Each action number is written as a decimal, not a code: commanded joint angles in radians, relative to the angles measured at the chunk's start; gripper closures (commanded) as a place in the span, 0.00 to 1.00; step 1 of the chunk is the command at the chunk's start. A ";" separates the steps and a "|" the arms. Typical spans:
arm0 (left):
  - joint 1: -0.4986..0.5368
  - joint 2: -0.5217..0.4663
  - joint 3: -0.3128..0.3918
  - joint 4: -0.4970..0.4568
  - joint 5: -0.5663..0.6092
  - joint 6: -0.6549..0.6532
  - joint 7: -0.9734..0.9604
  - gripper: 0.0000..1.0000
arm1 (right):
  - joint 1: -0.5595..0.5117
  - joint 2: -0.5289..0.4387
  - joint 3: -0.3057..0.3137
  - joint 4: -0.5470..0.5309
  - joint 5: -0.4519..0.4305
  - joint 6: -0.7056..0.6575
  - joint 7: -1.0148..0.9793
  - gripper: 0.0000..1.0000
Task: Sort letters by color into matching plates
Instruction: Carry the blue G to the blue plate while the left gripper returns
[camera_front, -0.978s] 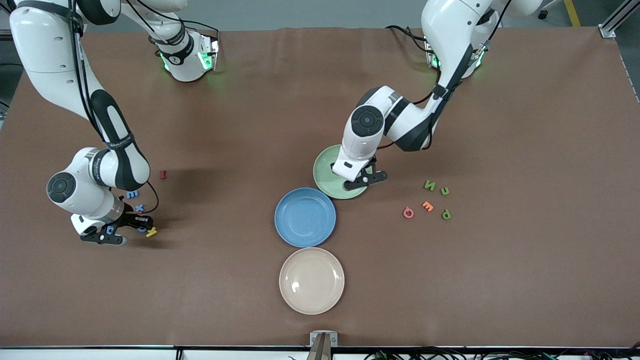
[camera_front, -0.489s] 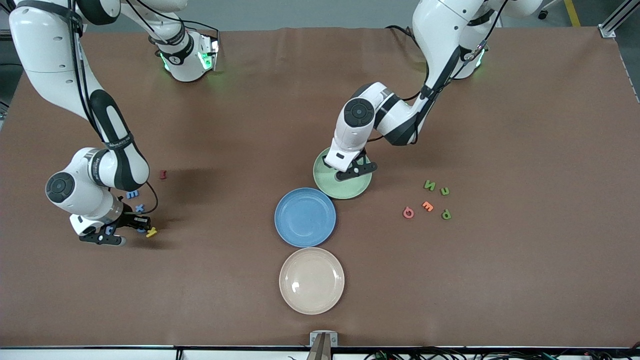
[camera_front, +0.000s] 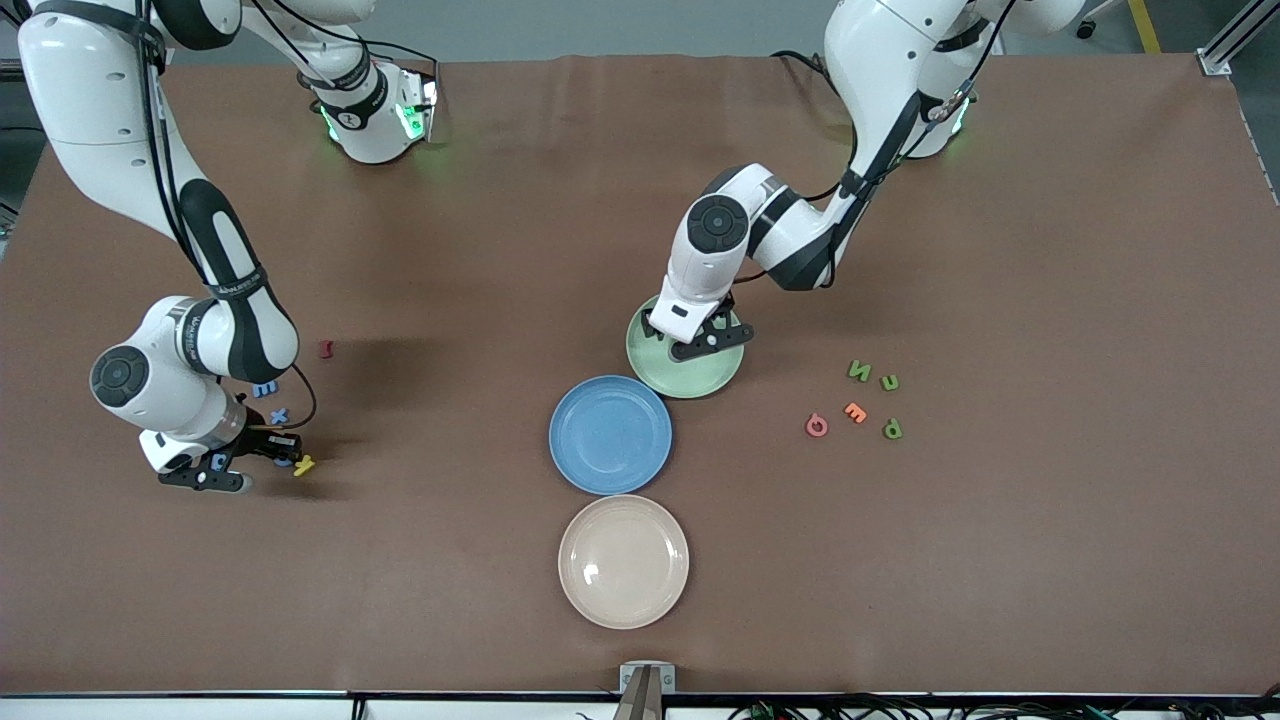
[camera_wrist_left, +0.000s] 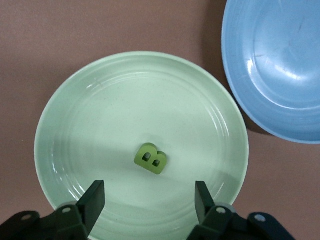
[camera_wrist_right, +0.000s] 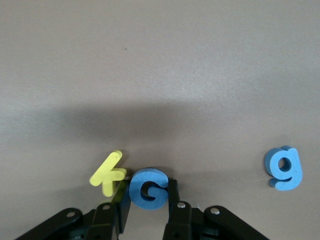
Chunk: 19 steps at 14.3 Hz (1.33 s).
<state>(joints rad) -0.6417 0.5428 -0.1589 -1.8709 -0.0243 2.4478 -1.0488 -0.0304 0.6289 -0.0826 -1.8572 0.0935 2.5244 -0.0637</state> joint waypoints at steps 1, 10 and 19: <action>0.037 -0.050 0.001 -0.027 -0.005 -0.001 0.015 0.13 | 0.003 -0.028 0.009 0.093 0.006 -0.172 0.011 0.99; 0.253 -0.199 0.002 -0.280 0.029 0.005 0.445 0.13 | 0.291 -0.080 0.033 0.226 0.049 -0.386 0.655 0.99; 0.418 -0.182 0.002 -0.353 0.208 0.089 0.705 0.13 | 0.561 0.014 0.030 0.352 0.051 -0.343 1.102 0.99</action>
<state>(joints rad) -0.2404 0.3594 -0.1508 -2.2039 0.1549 2.4944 -0.3829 0.4975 0.5802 -0.0431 -1.5700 0.1404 2.1725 0.9628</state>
